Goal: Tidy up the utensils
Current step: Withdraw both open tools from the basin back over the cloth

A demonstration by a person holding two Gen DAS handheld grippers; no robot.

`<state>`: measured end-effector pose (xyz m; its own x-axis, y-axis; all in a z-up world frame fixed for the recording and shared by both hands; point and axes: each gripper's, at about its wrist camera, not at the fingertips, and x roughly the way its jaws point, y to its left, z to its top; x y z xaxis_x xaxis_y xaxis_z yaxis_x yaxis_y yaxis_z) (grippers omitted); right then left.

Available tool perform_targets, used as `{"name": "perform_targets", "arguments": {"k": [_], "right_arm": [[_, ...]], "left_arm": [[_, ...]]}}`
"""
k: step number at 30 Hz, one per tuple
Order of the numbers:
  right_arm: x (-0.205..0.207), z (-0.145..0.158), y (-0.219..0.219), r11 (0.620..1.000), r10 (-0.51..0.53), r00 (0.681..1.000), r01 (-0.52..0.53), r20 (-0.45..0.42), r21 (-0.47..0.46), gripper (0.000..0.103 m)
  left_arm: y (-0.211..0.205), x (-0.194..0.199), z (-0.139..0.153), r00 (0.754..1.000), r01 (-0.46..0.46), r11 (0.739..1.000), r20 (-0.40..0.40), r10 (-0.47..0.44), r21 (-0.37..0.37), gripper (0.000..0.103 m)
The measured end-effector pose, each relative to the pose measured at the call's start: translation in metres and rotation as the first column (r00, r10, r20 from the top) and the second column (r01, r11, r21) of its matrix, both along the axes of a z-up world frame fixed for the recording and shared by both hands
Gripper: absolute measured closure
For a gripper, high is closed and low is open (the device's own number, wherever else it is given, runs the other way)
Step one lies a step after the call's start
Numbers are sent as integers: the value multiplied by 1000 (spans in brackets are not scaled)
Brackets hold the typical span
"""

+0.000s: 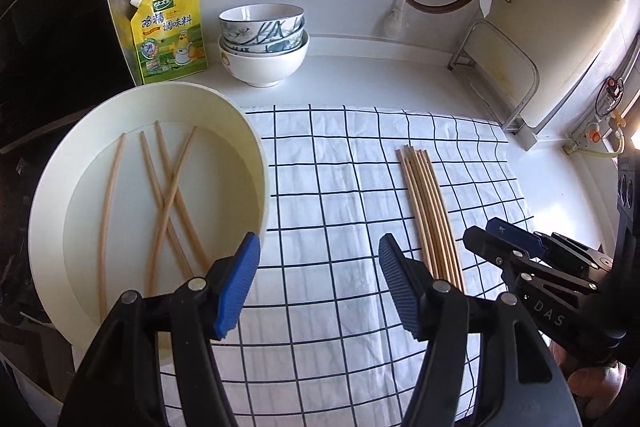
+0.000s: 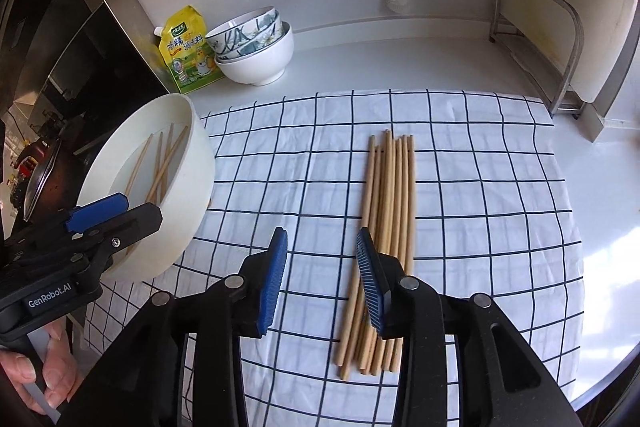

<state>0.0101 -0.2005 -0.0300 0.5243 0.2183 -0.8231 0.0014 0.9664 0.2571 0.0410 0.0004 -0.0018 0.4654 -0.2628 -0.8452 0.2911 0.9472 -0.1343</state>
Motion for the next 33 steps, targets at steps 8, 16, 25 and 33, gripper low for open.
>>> {"name": "perform_targets", "arguments": {"k": [8, 16, 25, 33], "right_arm": [[-1, -15, -25, 1000, -13, 1000, 13, -22, -27, 68], [2, -34, -42, 999, -22, 999, 21, -47, -24, 68], [4, -51, -51, 1000, -14, 998, 13, -69, -12, 68], [7, -66, -53, 1000, -7, 996, 5, -89, -26, 68]], "left_arm": [[-26, -2, -10, 1000, 13, 1000, -18, -13, 3, 42], [-43, -2, -24, 999, 20, 999, -37, -19, 28, 42], [-49, 1, -37, 999, 4, 998, -50, -1, 61, 42], [-57, 0, -50, 997, 6, 998, -71, -2, 67, 42]]}}
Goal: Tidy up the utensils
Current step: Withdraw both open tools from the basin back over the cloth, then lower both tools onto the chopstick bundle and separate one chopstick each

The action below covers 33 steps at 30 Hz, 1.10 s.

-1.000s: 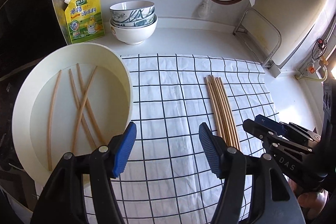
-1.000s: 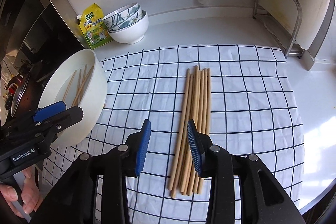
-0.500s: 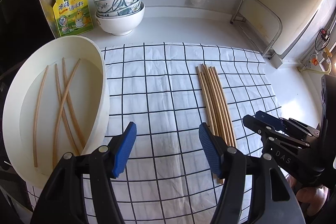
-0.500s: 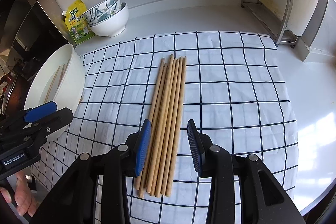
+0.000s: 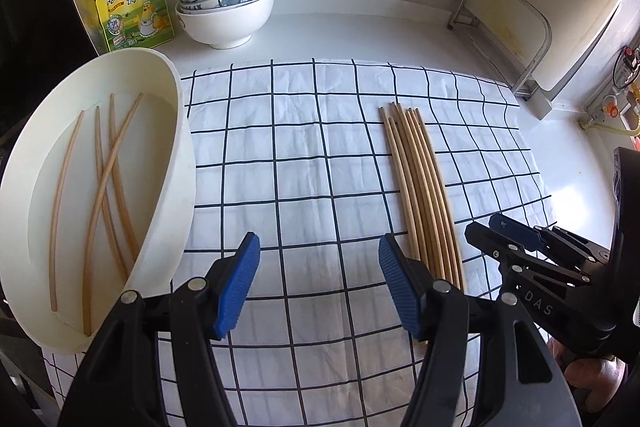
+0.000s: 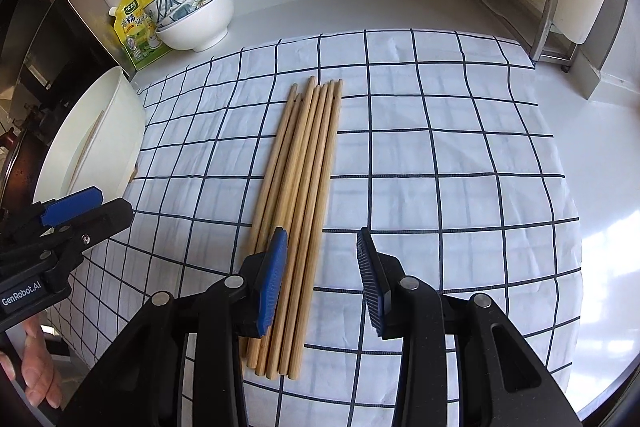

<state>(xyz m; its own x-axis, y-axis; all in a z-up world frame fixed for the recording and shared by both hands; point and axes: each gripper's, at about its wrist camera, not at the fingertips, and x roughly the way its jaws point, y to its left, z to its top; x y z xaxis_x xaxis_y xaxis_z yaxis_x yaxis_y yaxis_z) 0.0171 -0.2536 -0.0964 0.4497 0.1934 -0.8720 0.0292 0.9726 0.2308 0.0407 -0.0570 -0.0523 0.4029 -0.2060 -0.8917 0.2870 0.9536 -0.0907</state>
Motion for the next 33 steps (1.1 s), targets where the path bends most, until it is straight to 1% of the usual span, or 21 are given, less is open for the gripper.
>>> {"name": "perform_targets", "arguments": {"k": [11, 14, 19, 23, 28, 33], "right_arm": [[3, -16, 3, 999, 21, 1000, -21, -23, -32, 68], [2, -19, 6, 998, 22, 999, -24, -30, -60, 68], [3, -20, 7, 998, 23, 999, -24, -25, -61, 68], [2, -18, 11, 994, 42, 999, -44, -21, -98, 68], [3, -19, 7, 996, 30, 999, -33, -41, -79, 68], [4, -21, 14, 992, 41, 998, -47, -46, -121, 68]], "left_arm": [[-12, -1, -12, 1000, 10, 1000, -24, -10, -5, 42], [-15, -3, -14, 999, 19, 1000, -28, -19, -1, 42], [-18, -5, -21, 999, 20, 1000, -44, -20, 2, 42], [-19, -5, -23, 998, 23, 1000, -51, -23, 2, 42], [-19, -4, -23, 999, 22, 1000, -49, -22, 4, 42], [-18, -3, -24, 999, 20, 1000, -50, -19, 5, 42]]}}
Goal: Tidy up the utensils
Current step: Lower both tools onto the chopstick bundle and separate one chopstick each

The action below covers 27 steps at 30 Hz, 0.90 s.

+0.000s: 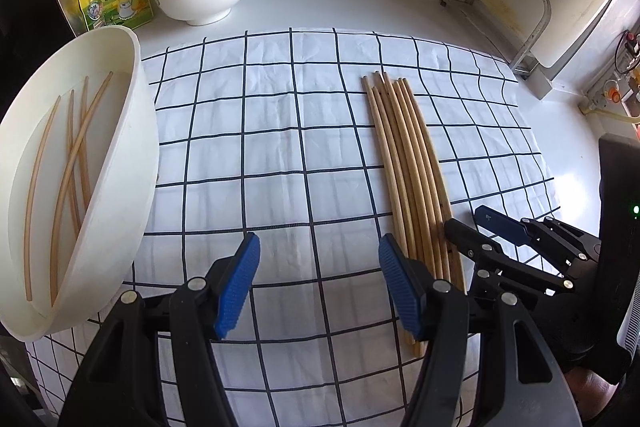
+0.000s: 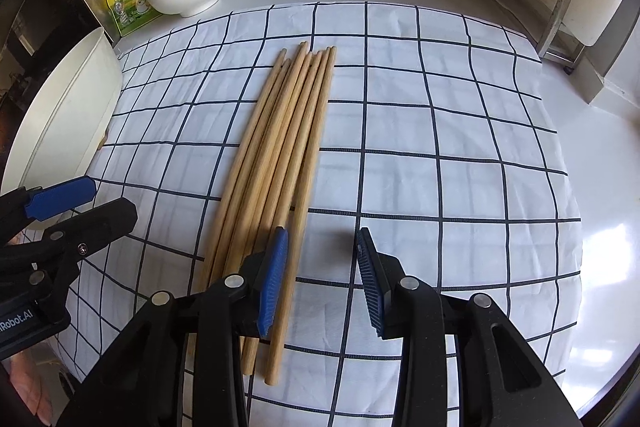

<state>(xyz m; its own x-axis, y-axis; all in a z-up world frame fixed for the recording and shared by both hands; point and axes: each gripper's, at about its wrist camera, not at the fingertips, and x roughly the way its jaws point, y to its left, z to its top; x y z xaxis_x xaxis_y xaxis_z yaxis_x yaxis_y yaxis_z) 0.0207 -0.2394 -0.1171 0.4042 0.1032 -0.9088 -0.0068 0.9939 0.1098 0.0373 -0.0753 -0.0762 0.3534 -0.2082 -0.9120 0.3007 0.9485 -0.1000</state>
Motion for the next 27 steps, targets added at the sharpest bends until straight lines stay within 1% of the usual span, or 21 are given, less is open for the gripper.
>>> {"name": "perform_targets", "arguments": {"k": [7, 15, 18, 23, 27], "right_arm": [[1, -2, -3, 1000, -6, 1000, 6, 20, -25, 68], [-2, -3, -28, 999, -39, 999, 39, 31, -7, 68], [-5, -3, -36, 999, -51, 998, 51, 36, -3, 68], [-7, -3, -43, 999, -54, 998, 54, 45, 10, 68], [-10, 0, -45, 998, -60, 996, 58, 63, 32, 68]], "left_arm": [[-3, 1, -6, 1000, 8, 1000, -7, -8, -2, 42], [-21, 6, -18, 999, 36, 999, -9, -37, -22, 42], [-27, 7, -24, 999, 45, 999, -23, -45, -24, 42], [-34, 7, -35, 998, 54, 998, -43, -54, -18, 42], [-36, 5, -37, 998, 60, 998, -31, -60, -4, 39]]}}
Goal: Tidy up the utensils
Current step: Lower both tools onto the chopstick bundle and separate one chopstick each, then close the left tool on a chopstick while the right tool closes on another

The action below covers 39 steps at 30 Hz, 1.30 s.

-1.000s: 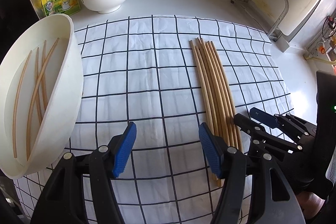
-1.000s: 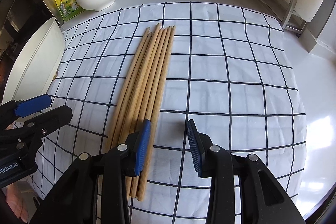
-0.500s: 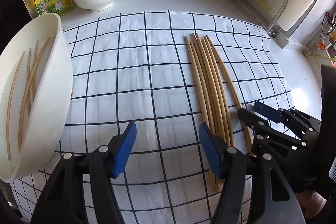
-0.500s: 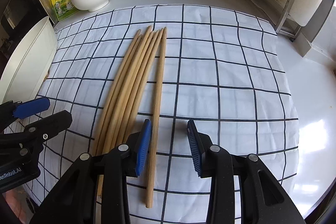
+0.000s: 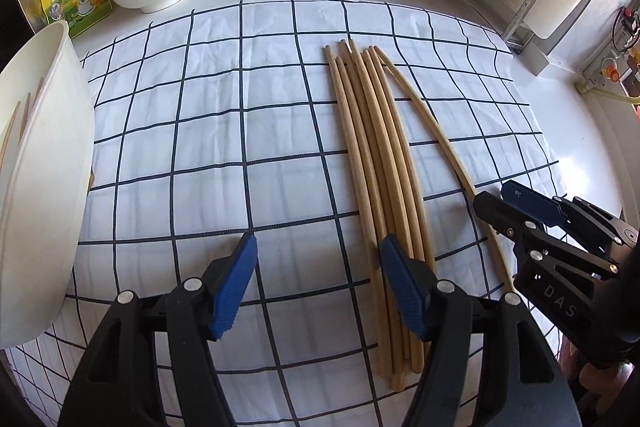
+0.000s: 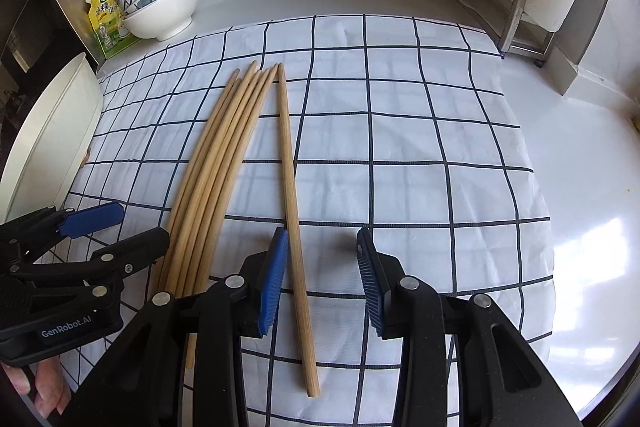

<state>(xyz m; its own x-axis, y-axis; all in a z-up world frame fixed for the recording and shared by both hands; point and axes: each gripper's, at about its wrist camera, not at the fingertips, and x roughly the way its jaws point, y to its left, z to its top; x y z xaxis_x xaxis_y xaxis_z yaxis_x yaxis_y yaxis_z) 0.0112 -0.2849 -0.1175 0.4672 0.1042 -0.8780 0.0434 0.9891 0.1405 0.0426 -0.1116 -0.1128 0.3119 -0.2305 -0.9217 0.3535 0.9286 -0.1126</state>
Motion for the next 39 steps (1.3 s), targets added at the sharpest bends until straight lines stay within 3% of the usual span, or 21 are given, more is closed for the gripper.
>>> {"name": "perform_targets", "arguments": {"k": [10, 20, 32, 37, 39], "right_arm": [[2, 2, 2, 1000, 1, 1000, -1, 8, 4, 68], [4, 1, 3, 1000, 2, 1000, -2, 11, 1, 68], [8, 0, 6, 1000, 14, 1000, -14, 14, -22, 68], [11, -5, 13, 997, 36, 999, -35, 15, -63, 68], [10, -5, 20, 993, 60, 998, -58, 19, -105, 68]], "left_arm": [[-3, 2, 1, 999, -14, 996, 47, 10, 90, 35], [11, 3, 0, 998, -37, 994, 52, 31, 98, 34], [-1, 17, -3, 996, -54, 990, 76, 44, 131, 33], [-6, 22, -2, 995, -56, 992, 89, 46, 115, 47], [-9, 21, -1, 995, -42, 993, 94, 32, 107, 62]]}}
